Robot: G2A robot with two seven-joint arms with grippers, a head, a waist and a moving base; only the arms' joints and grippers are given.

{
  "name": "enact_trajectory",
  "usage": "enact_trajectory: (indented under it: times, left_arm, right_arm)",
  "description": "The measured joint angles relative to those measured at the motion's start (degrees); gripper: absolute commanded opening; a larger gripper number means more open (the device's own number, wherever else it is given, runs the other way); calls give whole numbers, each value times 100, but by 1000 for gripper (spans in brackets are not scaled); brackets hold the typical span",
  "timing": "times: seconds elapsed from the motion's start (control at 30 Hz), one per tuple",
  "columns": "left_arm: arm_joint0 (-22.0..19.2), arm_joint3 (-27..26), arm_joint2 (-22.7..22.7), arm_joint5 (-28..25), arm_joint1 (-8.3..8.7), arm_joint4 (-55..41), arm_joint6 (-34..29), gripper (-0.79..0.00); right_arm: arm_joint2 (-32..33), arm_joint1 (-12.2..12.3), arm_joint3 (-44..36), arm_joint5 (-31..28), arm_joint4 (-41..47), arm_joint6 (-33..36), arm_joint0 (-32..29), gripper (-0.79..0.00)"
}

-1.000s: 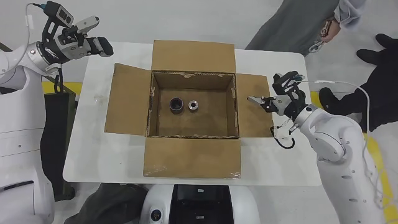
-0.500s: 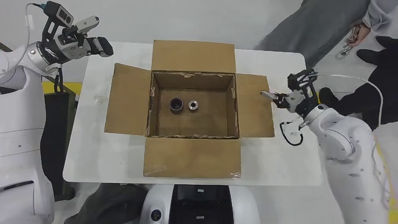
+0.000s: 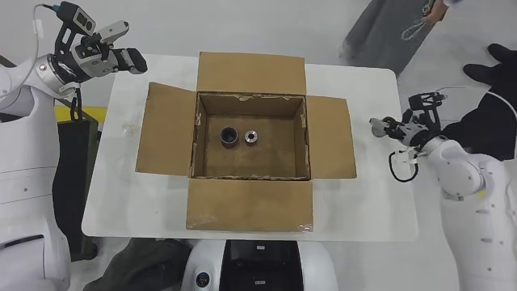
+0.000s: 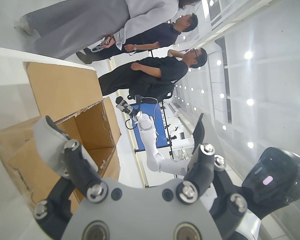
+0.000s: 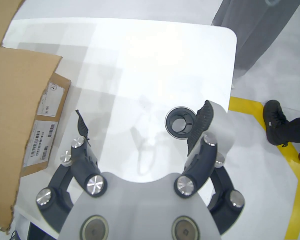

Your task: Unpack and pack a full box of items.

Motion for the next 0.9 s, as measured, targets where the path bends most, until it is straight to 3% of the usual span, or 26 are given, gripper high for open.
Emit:
enact_trajectory:
  times: [0.8, 0.9]
  left_arm:
    - [0, 0, 0, 0, 0, 0, 0, 0]
    - [0, 0, 0, 0, 0, 0, 0, 0]
  right_arm:
    - [-577, 38, 1580, 349, -260, -27, 880, 0]
    - [-636, 43, 1703, 340, -274, -15, 948, -86]
